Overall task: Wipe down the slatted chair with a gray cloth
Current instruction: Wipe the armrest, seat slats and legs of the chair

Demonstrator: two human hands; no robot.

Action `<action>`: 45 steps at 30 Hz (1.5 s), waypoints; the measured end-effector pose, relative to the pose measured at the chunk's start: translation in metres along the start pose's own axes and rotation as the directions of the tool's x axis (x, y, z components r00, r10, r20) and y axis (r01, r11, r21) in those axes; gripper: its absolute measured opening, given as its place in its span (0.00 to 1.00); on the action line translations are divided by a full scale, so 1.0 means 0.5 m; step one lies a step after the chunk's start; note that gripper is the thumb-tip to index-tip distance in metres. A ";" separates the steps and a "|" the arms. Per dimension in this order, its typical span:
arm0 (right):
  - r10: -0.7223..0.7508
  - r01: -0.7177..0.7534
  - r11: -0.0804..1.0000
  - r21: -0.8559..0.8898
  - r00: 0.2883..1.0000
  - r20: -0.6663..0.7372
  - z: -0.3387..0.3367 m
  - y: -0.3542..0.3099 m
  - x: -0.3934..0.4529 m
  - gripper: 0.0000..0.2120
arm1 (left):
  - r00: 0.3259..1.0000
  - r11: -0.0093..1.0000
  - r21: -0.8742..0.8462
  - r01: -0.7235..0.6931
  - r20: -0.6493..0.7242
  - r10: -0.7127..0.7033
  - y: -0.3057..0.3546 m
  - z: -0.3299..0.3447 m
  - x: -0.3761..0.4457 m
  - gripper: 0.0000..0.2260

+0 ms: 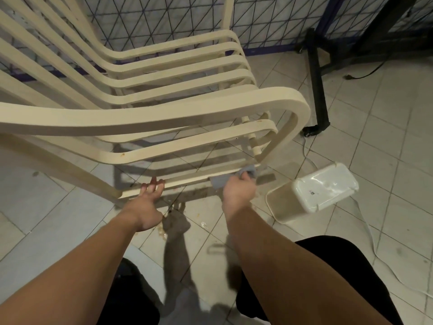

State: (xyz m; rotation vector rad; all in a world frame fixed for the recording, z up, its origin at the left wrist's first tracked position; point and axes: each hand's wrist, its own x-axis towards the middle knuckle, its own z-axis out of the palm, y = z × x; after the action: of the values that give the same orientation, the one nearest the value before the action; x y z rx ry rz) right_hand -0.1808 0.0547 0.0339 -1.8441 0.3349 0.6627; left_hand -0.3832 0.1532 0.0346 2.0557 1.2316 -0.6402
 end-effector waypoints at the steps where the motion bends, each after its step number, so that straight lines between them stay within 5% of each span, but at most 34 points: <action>1: -0.036 0.037 0.999 -0.018 0.999 0.036 0.006 0.015 -0.025 0.16 | 1.000 1.000 -0.001 -0.002 0.000 0.002 0.000 -0.001 0.000 0.45; 4: -0.100 0.120 0.986 -0.117 0.981 0.167 -0.004 0.053 -0.066 0.16 | 1.000 0.998 -0.058 -0.021 -0.019 0.020 -0.008 -0.008 -0.006 0.43; 9: -0.372 0.373 0.902 -0.219 0.927 0.049 -0.047 0.033 -0.024 0.18 | 0.948 0.953 -0.202 -0.225 -0.270 0.167 -0.060 0.002 -0.069 0.28; 12: -0.627 0.686 0.561 -0.464 0.718 0.303 -0.045 0.048 0.026 0.16 | 0.984 0.989 -0.142 -0.046 -0.178 0.021 -0.124 0.008 -0.082 0.15; 14: -0.653 0.770 0.320 -0.552 0.601 0.461 -0.018 0.069 0.041 0.14 | 0.985 0.979 -0.171 0.114 -0.110 -0.134 -0.179 0.000 -0.086 0.14; 19: -0.554 0.882 0.136 -0.451 0.445 0.704 0.083 0.108 -0.035 0.14 | 0.935 0.882 -0.363 0.300 -0.072 -0.347 -0.269 -0.040 -0.082 0.21; 23: -0.420 0.920 0.139 -0.366 0.389 0.820 0.167 0.133 -0.127 0.17 | 0.957 0.803 -0.573 0.164 -0.107 -0.271 -0.269 -0.062 -0.078 0.29; 29: -0.267 0.967 0.141 -0.212 0.243 0.933 0.255 0.172 -0.192 0.19 | 0.962 0.728 -0.686 -0.006 -0.202 -0.183 -0.245 -0.068 -0.075 0.27; 32: -0.388 0.879 0.425 -0.215 0.391 0.835 0.240 0.147 -0.213 0.12 | 0.942 0.744 -0.654 0.133 -0.150 -0.301 -0.242 -0.082 -0.095 0.22; 35: -0.247 0.598 0.771 -0.222 0.601 0.760 0.217 0.129 -0.242 0.09 | 0.924 0.741 -0.619 0.262 -0.062 -0.378 -0.245 -0.078 -0.122 0.15; 37: -0.078 0.363 0.907 -0.212 0.641 0.764 0.207 0.115 -0.270 0.10 | 0.925 0.602 -0.746 0.285 0.051 -0.375 -0.239 -0.063 -0.141 0.13; 40: 0.042 0.210 0.958 -0.198 0.577 0.816 0.195 0.083 -0.315 0.11 | 0.942 0.181 -0.951 0.250 0.196 -0.272 -0.215 -0.044 -0.169 0.16; 43: 0.036 0.323 0.913 -0.251 0.549 0.835 0.183 0.066 -0.348 0.11 | 0.979 -0.238 -0.962 0.131 0.164 -0.123 -0.196 -0.022 -0.187 0.24; 45: 0.040 0.433 0.848 -0.306 0.522 0.852 0.174 0.060 -0.360 0.12 | 0.989 -0.343 -0.938 0.046 0.090 -0.114 -0.186 0.000 -0.196 0.22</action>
State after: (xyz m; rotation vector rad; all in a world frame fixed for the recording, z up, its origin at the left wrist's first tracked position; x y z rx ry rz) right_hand -0.3658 0.1090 0.0949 -1.7261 -0.7773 1.4776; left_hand -0.5095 0.1292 0.0759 0.3357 1.1370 0.5091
